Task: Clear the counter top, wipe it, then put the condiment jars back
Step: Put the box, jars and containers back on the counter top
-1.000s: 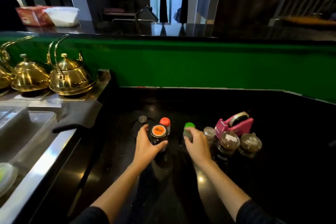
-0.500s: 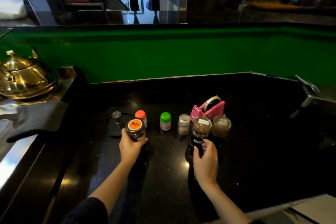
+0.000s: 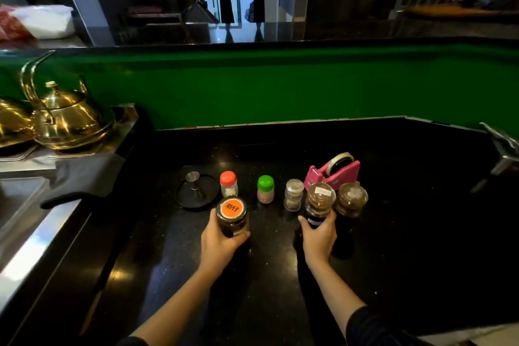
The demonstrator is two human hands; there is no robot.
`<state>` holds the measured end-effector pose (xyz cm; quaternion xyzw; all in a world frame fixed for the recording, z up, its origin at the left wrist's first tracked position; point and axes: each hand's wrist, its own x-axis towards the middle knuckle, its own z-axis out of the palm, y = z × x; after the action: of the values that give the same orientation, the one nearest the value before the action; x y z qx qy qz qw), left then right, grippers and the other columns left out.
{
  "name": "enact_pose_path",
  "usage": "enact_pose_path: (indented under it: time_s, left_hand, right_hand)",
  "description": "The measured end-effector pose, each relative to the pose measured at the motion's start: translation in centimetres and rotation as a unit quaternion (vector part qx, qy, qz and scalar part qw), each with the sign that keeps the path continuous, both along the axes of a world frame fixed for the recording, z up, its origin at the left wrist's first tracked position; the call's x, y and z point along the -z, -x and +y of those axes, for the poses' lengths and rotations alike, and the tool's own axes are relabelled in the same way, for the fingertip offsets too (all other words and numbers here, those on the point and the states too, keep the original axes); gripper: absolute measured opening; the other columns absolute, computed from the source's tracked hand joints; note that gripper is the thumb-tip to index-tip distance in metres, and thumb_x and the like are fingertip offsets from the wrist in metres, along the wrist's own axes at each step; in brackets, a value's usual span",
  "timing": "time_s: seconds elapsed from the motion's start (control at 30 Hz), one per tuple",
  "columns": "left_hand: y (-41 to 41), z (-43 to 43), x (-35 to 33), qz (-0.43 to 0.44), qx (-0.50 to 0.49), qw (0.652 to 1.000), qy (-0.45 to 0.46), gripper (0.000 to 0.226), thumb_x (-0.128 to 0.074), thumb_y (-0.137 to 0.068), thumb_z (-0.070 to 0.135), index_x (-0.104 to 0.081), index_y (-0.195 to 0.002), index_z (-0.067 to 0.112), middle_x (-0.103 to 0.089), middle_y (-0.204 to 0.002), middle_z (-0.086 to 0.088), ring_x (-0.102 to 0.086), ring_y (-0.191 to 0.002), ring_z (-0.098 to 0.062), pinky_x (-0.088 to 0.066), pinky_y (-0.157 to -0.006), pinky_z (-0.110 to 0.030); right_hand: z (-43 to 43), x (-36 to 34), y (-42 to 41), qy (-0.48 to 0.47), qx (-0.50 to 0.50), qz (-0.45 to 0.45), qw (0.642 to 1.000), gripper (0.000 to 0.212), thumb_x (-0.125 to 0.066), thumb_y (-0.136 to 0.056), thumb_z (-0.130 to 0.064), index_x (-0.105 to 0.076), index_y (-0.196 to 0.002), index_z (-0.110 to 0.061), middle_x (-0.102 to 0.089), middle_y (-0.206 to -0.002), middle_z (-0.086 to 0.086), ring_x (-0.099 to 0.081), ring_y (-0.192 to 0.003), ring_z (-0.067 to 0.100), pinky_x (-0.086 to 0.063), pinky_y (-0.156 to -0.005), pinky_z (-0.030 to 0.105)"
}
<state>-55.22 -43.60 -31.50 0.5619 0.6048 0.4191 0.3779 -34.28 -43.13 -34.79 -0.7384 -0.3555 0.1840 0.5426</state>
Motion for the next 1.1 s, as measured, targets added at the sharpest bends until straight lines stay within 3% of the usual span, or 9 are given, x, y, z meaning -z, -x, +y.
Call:
enact_pose_path:
  time_s: [0.13, 0.3, 0.37, 0.47, 0.53, 0.63, 0.8, 1.0, 1.1]
  left_hand:
    - [0.3, -0.6, -0.5, -0.002, -0.005, 1.000, -0.005, 0.071, -0.085, -0.064, 0.015, -0.046, -0.122, 0.027, -0.059, -0.123, 0.009, -0.053, -0.117, -0.009, -0.043, -0.103, -0.035]
    - [0.4, -0.5, -1.3, -0.014, -0.024, 0.999, -0.021, 0.072, -0.085, -0.064, 0.015, -0.045, -0.122, 0.031, -0.059, -0.124, 0.006, -0.054, -0.119, -0.014, -0.043, -0.104, -0.039]
    - [0.4, -0.1, -1.9, -0.024, -0.033, 0.999, -0.034, 0.070, -0.086, -0.062, 0.016, -0.047, -0.118, 0.033, -0.061, -0.121, 0.008, -0.056, -0.116, -0.012, -0.045, -0.103, -0.040]
    - [0.7, 0.6, -3.5, -0.039, -0.041, 0.996, -0.072, 0.069, -0.087, -0.060, 0.017, -0.050, -0.116, 0.032, -0.064, -0.115, 0.012, -0.059, -0.111, -0.008, -0.047, -0.100, -0.037]
    - [1.2, 1.4, -5.1, -0.034, -0.044, 0.993, -0.103, 0.069, -0.087, -0.061, 0.014, -0.051, -0.118, 0.027, -0.063, -0.114, 0.010, -0.058, -0.111, -0.008, -0.046, -0.099, -0.031]
    - [2.7, 3.2, -8.4, -0.046, -0.055, 0.988, -0.134, 0.067, -0.090, -0.059, 0.019, -0.055, -0.115, 0.026, -0.067, -0.108, 0.008, -0.063, -0.103, -0.005, -0.051, -0.091, -0.030]
    - [6.3, 7.2, -15.5, -0.033, -0.094, 0.976, -0.195, 0.059, -0.089, -0.058, 0.008, -0.058, -0.108, 0.017, -0.069, -0.095, 0.008, -0.062, -0.082, 0.011, -0.045, -0.072, -0.004]
    - [12.0, 14.5, -25.3, 0.018, -0.119, 0.968, -0.222, 0.057, -0.089, -0.056, 0.020, -0.060, -0.105, 0.017, -0.069, -0.098, 0.005, -0.065, -0.089, -0.007, -0.052, -0.079, -0.022]
    - [14.6, 18.8, -29.4, 0.036, -0.127, 0.965, -0.225, 0.058, -0.088, -0.057, 0.019, -0.058, -0.106, 0.015, -0.066, -0.099, 0.005, -0.062, -0.090, -0.009, -0.047, -0.073, -0.015]
  right_hand:
    - [-0.1, -0.2, 0.1, -0.015, 0.001, -0.015, 1.000, 0.058, -0.081, -0.072, -0.008, -0.051, -0.121, -0.009, -0.060, -0.125, 0.009, -0.054, -0.123, 0.027, -0.040, -0.100, 0.033]
    - [-1.1, -0.5, 1.5, -0.039, -0.047, -0.024, 0.998, 0.056, -0.083, -0.071, -0.012, -0.053, -0.118, -0.012, -0.063, -0.118, 0.004, -0.057, -0.117, 0.020, -0.039, -0.095, 0.025]
    - [-1.1, -1.6, 2.1, -0.051, -0.071, -0.042, 0.995, 0.058, -0.084, -0.070, -0.015, -0.054, -0.119, -0.013, -0.063, -0.117, 0.002, -0.056, -0.112, 0.011, -0.038, -0.093, 0.020]
    - [-0.2, -4.1, 3.0, -0.114, -0.131, -0.042, 0.984, 0.060, -0.085, -0.069, -0.014, -0.052, -0.119, -0.022, -0.059, -0.110, -0.011, -0.050, -0.104, -0.009, -0.034, -0.088, 0.001]
    - [1.1, -5.5, 3.8, -0.146, -0.156, -0.045, 0.976, 0.056, -0.085, -0.068, -0.018, -0.053, -0.114, -0.023, -0.061, -0.107, -0.011, -0.056, -0.104, -0.001, -0.040, -0.089, 0.006]
    - [4.2, -8.6, 5.3, -0.169, -0.178, -0.064, 0.967, 0.051, -0.085, -0.068, -0.027, -0.056, -0.109, -0.021, -0.063, -0.103, -0.008, -0.061, -0.102, 0.012, -0.047, -0.088, 0.026]
    - [10.2, -16.3, 8.6, -0.243, -0.224, -0.046, 0.943, 0.041, -0.087, -0.064, -0.022, -0.058, -0.093, -0.016, -0.067, -0.089, -0.002, -0.065, -0.084, 0.014, -0.051, -0.075, 0.029]
    - [17.1, -24.9, 13.9, -0.275, -0.276, -0.051, 0.919, 0.043, -0.087, -0.065, -0.023, -0.059, -0.097, -0.017, -0.067, -0.092, -0.006, -0.064, -0.086, 0.009, -0.046, -0.072, 0.014]
    - [20.5, -28.3, 16.3, -0.269, -0.294, -0.063, 0.915, 0.045, -0.087, -0.066, -0.024, -0.057, -0.099, -0.017, -0.066, -0.094, -0.006, -0.063, -0.088, 0.011, -0.045, -0.074, 0.017]
